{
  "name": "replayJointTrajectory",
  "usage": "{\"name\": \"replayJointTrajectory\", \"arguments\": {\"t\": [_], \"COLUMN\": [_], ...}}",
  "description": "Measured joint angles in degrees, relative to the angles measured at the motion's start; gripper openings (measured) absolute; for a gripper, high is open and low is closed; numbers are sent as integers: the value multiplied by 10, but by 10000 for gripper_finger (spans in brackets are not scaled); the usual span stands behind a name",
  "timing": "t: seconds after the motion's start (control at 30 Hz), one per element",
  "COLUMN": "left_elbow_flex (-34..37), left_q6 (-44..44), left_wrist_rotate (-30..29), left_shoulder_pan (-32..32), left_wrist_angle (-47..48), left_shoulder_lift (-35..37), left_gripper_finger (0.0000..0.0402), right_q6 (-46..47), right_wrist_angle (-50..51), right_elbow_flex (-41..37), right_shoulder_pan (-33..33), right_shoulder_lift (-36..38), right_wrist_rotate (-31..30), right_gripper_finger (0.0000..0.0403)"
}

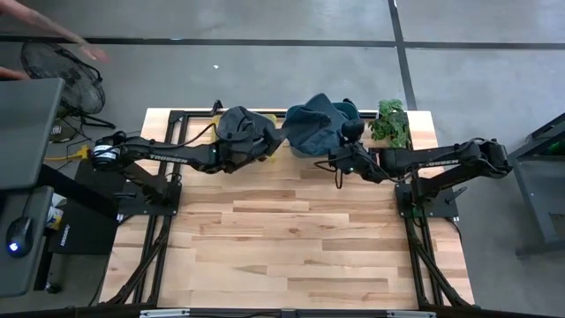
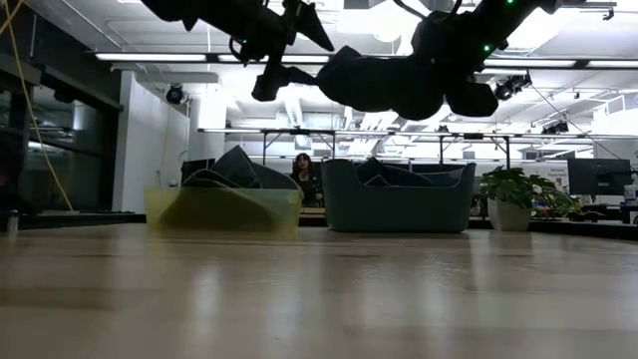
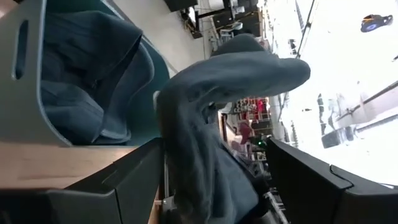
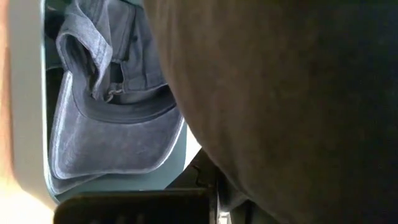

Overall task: Pick & Place hat
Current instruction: Put the blue cap into the blue bin

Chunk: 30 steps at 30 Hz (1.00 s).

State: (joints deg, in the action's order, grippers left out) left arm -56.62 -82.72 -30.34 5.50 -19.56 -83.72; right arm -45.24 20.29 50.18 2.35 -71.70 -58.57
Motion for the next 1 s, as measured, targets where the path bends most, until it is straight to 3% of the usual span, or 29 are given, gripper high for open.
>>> {"name": "replayJointTrajectory", "arguments": {"t": [0.43,0.67,1.0], "left_elbow_flex": [1,-1,0], "left_q6": [-6,-16,-18], "left_wrist_rotate": [46,26,24], "left_shoulder_pan": [5,5,5], "left_wrist_angle": [-47,-101,-104], "left_shoulder_lift": [-39,-69,-70], "left_gripper_finger": [280,280,279], "right_q6": [-2,-2,-1], "right_wrist_angle": [-17,-17,-17], "right_elbow_flex": [0,0,0], "right_shoulder_pan": [19,23,23], "right_shoulder_lift": [0,0,0], "right_wrist_rotate": [24,27,39], "right_gripper_finger": [1,1,1]}}
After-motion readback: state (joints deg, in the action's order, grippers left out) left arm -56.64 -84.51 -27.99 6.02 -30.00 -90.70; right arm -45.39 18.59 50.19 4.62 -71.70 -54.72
